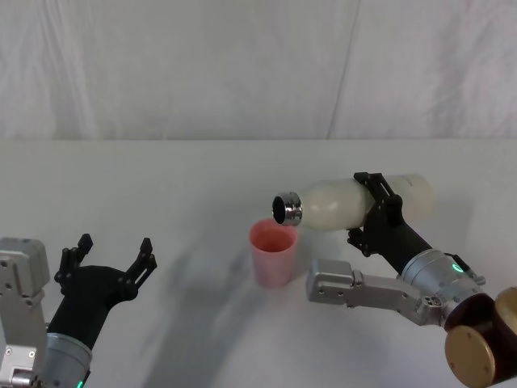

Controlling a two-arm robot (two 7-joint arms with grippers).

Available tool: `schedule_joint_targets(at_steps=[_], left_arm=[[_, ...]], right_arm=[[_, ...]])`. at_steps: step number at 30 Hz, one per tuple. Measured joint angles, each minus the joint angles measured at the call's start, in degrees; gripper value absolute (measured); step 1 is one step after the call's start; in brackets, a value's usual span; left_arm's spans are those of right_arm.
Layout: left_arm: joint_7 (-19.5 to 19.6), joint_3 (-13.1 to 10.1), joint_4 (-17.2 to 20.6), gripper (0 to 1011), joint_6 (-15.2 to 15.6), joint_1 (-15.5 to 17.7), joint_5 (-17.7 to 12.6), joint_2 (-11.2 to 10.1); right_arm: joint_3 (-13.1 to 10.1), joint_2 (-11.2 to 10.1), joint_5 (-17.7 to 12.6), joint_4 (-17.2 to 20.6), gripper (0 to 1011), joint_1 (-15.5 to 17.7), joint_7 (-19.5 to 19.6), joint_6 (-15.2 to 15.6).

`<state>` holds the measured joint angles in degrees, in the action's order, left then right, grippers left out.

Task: Grasp the thermos with one hand and pour water into the cup lid.

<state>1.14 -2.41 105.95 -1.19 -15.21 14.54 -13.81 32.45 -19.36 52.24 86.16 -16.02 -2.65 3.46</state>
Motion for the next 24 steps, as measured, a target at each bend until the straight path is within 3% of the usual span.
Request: schedule_joint_targets(at_steps=[24], left_arm=[[0.0,0.0,0.0,1001,0.0,0.0,0.0,0.0]], right_arm=[[1.5,-0.3,4.9,-1.1,950,-1.4,1.1,2.3]])
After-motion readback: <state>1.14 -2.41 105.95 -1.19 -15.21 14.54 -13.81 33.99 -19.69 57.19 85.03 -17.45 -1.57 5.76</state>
